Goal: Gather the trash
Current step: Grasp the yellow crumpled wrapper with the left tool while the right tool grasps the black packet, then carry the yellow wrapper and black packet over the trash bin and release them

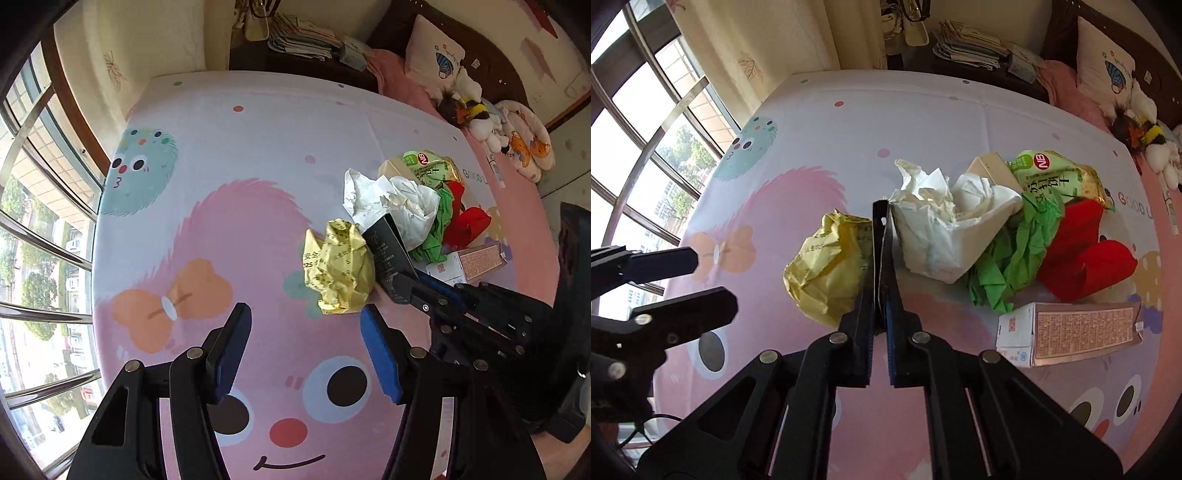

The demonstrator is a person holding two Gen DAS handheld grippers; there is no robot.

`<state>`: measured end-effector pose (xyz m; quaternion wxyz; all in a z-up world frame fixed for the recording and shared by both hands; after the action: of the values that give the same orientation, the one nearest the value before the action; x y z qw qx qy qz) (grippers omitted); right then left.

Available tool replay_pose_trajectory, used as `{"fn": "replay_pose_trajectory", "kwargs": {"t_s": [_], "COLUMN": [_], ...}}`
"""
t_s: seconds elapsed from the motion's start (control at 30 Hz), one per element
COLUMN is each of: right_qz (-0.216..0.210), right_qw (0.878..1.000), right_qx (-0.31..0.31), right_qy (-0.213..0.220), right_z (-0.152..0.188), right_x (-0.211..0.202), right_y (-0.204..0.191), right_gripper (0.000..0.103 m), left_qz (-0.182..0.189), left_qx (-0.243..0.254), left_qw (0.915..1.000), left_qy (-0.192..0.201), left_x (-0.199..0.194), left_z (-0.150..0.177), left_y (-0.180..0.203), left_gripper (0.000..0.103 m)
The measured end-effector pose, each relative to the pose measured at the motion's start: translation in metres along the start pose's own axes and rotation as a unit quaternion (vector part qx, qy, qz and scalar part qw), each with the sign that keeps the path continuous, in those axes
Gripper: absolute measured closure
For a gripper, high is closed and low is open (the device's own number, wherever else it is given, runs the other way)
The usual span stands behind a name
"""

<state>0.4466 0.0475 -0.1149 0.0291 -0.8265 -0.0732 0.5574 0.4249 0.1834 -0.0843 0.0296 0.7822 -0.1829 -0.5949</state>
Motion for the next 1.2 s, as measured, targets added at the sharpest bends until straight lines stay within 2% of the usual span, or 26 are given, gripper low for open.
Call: {"fn": "replay_pose_trajectory", "kwargs": {"t_s": [0.23, 0.43, 0.5, 0.53, 0.67, 0.73, 0.93, 1.03, 1.2], "right_qz": [-0.031, -0.038, -0.041, -0.041, -0.042, -0.043, -0.053, -0.064, -0.088], "right_qw": [0.996, 0.991, 0.989, 0.988, 0.986, 0.985, 0.983, 0.983, 0.985], "right_qx": [0.08, 0.128, 0.142, 0.148, 0.162, 0.167, 0.173, 0.166, 0.139], "right_qy": [0.016, 0.024, 0.025, 0.026, 0.022, 0.02, 0.027, 0.033, 0.043], "right_z": [0.018, 0.041, 0.048, 0.052, 0.068, 0.074, 0.085, 0.09, 0.111], "right_x": [-0.035, -0.057, -0.062, -0.064, -0.072, -0.074, -0.092, -0.109, -0.14], "right_y": [0.028, 0.046, 0.051, 0.053, 0.062, 0.065, 0.068, 0.067, 0.064], "right_gripper": [0.1, 0.101, 0.101, 0.101, 0.102, 0.102, 0.102, 0.102, 0.103], "left_qz": [0.019, 0.03, 0.042, 0.05, 0.043, 0.034, 0.012, 0.003, -0.02], "left_qx": [-0.003, -0.032, -0.04, -0.041, -0.036, -0.025, 0.006, 0.02, 0.039], "left_qw": [0.9995, 0.9978, 0.9971, 0.9967, 0.9974, 0.9982, 0.9997, 0.9998, 0.9986], "left_qy": [-0.025, -0.05, -0.048, -0.05, -0.046, -0.042, -0.02, -0.004, 0.031], "left_x": [0.037, 0.071, 0.078, 0.083, 0.09, 0.086, 0.055, 0.031, -0.017], "left_z": [-0.018, -0.028, -0.03, -0.032, -0.033, -0.031, -0.011, 0.006, 0.051], "left_y": [0.017, 0.016, 0.017, 0.019, 0.028, 0.032, 0.055, 0.072, 0.103], "left_gripper": [0.041, 0.041, 0.047, 0.056, 0.065, 0.07, 0.071, 0.071, 0.071]}}
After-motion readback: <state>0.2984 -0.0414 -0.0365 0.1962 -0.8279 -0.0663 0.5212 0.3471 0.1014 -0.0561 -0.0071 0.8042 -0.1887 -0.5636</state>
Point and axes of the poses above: each gripper's, at about its wrist camera, not at the fingertips, and x roughly the way its jaws point, y to its right, z to its underside, the point moved 4 cm from there along x, roughly the way its jaws point, and after that the axes turned 8 degrees about x, right-handed, at the moved point
